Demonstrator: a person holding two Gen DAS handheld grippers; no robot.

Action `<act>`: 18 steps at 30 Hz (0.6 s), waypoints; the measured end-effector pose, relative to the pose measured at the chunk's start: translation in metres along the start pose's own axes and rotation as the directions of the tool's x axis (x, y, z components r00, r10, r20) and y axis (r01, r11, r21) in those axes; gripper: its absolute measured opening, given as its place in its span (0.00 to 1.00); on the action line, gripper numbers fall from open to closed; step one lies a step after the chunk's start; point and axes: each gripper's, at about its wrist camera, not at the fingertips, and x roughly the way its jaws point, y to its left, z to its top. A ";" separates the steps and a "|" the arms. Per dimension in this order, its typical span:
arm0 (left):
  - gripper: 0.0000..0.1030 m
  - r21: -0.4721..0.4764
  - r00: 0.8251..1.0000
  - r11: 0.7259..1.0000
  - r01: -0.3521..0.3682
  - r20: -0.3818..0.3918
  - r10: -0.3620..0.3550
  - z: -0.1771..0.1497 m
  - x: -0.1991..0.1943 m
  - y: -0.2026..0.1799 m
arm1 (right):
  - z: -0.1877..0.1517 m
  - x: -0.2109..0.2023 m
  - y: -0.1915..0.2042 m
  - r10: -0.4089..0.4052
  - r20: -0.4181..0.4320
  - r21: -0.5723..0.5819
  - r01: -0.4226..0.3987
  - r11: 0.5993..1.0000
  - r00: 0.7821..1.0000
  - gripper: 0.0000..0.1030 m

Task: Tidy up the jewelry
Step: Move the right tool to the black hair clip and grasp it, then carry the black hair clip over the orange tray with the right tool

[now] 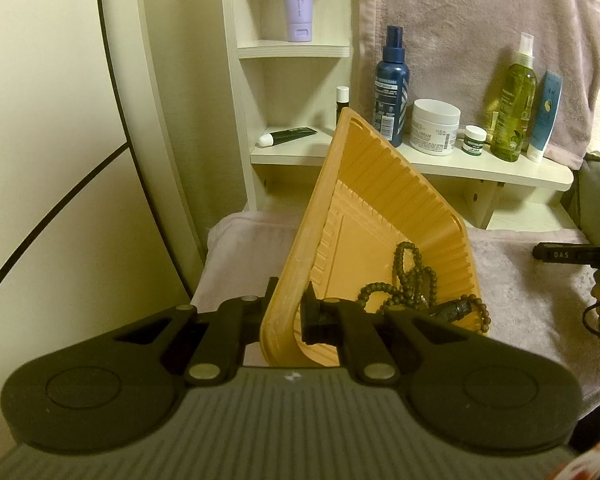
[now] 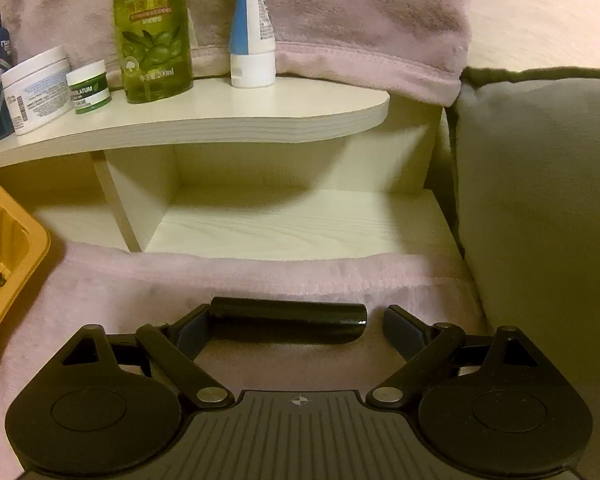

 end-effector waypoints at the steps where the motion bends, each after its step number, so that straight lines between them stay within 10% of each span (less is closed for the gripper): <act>1: 0.07 0.000 1.000 1.000 0.000 0.000 0.000 0.000 0.000 0.000 | 0.000 -0.002 0.001 -0.008 0.002 0.000 0.008 1.000 1.000 0.74; 18: 0.07 -0.009 1.000 1.000 0.005 0.004 -0.005 0.000 0.001 0.002 | -0.026 -0.077 0.035 0.056 0.021 -0.018 -0.055 0.998 0.998 0.74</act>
